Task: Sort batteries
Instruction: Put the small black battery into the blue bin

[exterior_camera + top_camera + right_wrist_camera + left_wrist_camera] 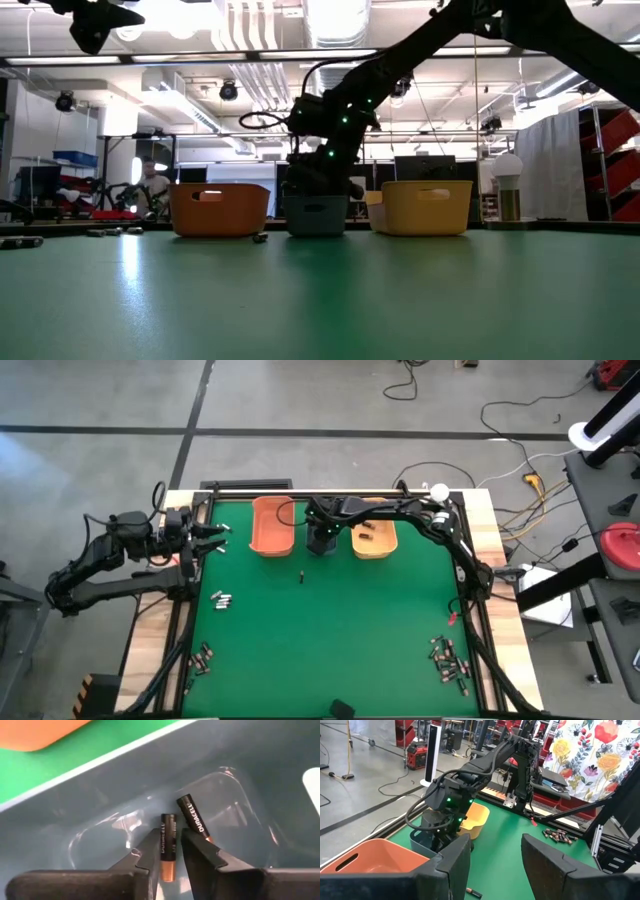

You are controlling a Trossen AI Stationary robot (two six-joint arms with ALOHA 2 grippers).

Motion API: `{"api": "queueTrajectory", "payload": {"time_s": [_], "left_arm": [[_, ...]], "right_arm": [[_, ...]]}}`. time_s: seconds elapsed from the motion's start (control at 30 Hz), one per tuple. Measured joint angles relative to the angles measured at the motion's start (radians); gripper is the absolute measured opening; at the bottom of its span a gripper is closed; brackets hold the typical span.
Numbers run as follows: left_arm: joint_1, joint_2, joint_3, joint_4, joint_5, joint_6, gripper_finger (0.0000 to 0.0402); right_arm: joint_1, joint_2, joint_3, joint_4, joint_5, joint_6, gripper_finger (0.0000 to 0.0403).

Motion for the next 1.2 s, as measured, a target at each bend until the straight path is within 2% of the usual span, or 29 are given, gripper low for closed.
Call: {"api": "queueTrajectory", "payload": {"time_s": [0.33,0.63,0.73,0.87,1.07,1.2], "left_arm": [[0.0,0.0,0.0,0.0,0.0,0.003,0.0155],[0.0,0.0,0.0,-0.001,0.0,0.003,0.0155],[0.0,0.0,0.0,-0.004,0.0,0.006,0.0155],[0.0,0.0,0.0,-0.018,0.0,0.007,0.0155],[0.0,-0.004,0.0,-0.061,0.006,0.041,0.0155],[0.0,-0.005,0.0,-0.043,0.01,0.066,0.0155]], "right_arm": [[0.004,-0.037,0.046,-0.015,0.039,-0.028,0.0096],[0.071,-0.043,0.263,-0.14,0.044,0.04,0.0116],[0.144,-0.045,0.321,-0.143,0.116,0.103,0.0115],[0.267,-0.048,0.349,-0.175,0.256,0.3,0.0109],[0.415,-0.048,0.281,-0.184,0.35,0.762,0.0124],[0.457,-0.036,0.197,-0.171,0.458,0.881,0.015]]}}
